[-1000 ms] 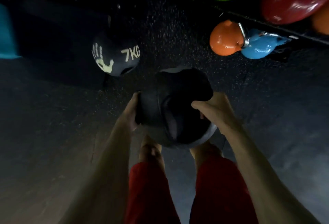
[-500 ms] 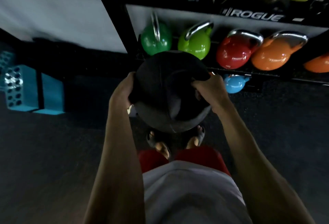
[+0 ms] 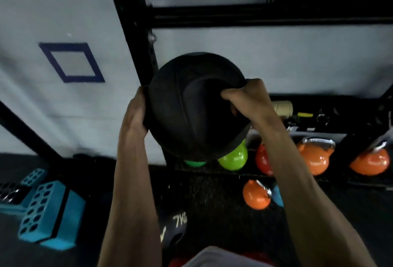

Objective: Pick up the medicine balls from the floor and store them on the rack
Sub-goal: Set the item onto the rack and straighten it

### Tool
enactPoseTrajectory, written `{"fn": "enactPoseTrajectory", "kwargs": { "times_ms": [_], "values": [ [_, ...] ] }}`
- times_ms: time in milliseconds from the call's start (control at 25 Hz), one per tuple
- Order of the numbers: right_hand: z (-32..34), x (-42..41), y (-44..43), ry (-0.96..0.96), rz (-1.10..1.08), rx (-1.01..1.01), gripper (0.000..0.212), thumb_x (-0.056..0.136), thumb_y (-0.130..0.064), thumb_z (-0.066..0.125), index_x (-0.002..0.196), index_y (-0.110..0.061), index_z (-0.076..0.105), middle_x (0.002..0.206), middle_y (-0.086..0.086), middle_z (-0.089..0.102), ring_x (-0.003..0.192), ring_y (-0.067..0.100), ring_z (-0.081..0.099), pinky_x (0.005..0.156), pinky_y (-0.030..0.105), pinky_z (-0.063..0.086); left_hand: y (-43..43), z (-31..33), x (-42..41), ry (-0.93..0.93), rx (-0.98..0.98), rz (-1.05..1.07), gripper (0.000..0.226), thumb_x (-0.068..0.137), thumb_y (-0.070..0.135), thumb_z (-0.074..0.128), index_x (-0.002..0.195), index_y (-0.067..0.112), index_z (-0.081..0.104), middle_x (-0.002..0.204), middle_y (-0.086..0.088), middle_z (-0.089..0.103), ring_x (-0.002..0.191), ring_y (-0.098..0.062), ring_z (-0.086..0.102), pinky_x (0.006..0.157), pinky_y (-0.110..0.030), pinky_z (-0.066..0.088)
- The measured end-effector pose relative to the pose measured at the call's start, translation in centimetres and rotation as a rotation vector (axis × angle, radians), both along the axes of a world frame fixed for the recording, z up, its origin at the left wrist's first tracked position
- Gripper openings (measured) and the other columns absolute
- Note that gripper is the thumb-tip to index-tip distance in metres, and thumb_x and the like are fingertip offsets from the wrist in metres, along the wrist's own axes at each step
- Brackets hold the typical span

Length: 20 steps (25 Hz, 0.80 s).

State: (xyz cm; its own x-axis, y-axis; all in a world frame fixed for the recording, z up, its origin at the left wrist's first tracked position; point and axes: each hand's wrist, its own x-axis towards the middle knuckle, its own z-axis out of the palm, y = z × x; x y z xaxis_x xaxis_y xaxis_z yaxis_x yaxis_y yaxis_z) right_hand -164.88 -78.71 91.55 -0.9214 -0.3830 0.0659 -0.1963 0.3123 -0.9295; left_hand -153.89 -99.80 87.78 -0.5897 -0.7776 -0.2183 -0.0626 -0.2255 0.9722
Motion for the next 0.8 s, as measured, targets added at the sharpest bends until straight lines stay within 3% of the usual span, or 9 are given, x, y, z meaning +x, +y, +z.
{"fn": "enactPoseTrajectory", "kwargs": {
  "times_ms": [160,280,440,560,800],
  "values": [
    [5.5,-0.6,-1.2,0.097,0.020,-0.109,0.022,0.076,-0.013,0.072,0.058,-0.009,0.060,0.039,-0.003,0.054,0.036,0.009,0.053,0.041,0.016,0.038,-1.5,6.1,-0.9,0.136,-0.062,-0.002,0.041,0.085,0.049,0.051,0.109,0.024,0.073,0.109,-0.003,0.074,0.103,-0.022,0.068,0.101,-0.043,0.052],
    [8.9,-2.3,-2.0,0.181,0.044,-0.217,0.024,0.077,-0.009,0.071,0.058,-0.012,0.058,0.041,-0.005,0.054,0.038,0.008,0.052,0.042,0.016,0.039,-2.5,9.8,-2.7,0.270,-0.070,-0.017,0.036,0.091,0.046,0.050,0.096,0.023,0.077,0.096,-0.002,0.077,0.094,-0.020,0.071,0.093,-0.038,0.054],
    [13.3,-6.2,-3.6,0.305,0.081,-0.314,0.026,0.078,-0.003,0.071,0.059,-0.011,0.057,0.040,-0.005,0.052,0.038,0.009,0.050,0.043,0.020,0.041,-3.6,14.4,-6.3,0.407,-0.126,0.014,0.040,0.091,0.047,0.048,0.100,0.022,0.078,0.103,-0.006,0.076,0.102,-0.024,0.071,0.098,-0.043,0.054],
    [16.2,-9.9,-4.8,0.415,0.076,-0.334,0.025,0.079,-0.003,0.070,0.060,-0.011,0.056,0.040,-0.004,0.052,0.037,0.011,0.050,0.044,0.019,0.041,-4.6,17.8,-9.8,0.537,-0.180,0.061,0.035,0.095,0.042,0.047,0.086,0.022,0.076,0.094,-0.006,0.073,0.094,-0.022,0.070,0.087,-0.038,0.054],
    [19.2,-16.0,-6.2,0.508,0.058,-0.372,0.025,0.079,0.001,0.070,0.064,-0.013,0.055,0.040,-0.003,0.053,0.036,0.009,0.049,0.044,0.018,0.040,-6.9,21.0,-16.4,0.665,-0.233,0.068,0.032,0.080,0.050,0.053,0.075,0.022,0.069,0.093,-0.007,0.060,0.088,-0.025,0.063,0.079,-0.042,0.052]
  ]
}}
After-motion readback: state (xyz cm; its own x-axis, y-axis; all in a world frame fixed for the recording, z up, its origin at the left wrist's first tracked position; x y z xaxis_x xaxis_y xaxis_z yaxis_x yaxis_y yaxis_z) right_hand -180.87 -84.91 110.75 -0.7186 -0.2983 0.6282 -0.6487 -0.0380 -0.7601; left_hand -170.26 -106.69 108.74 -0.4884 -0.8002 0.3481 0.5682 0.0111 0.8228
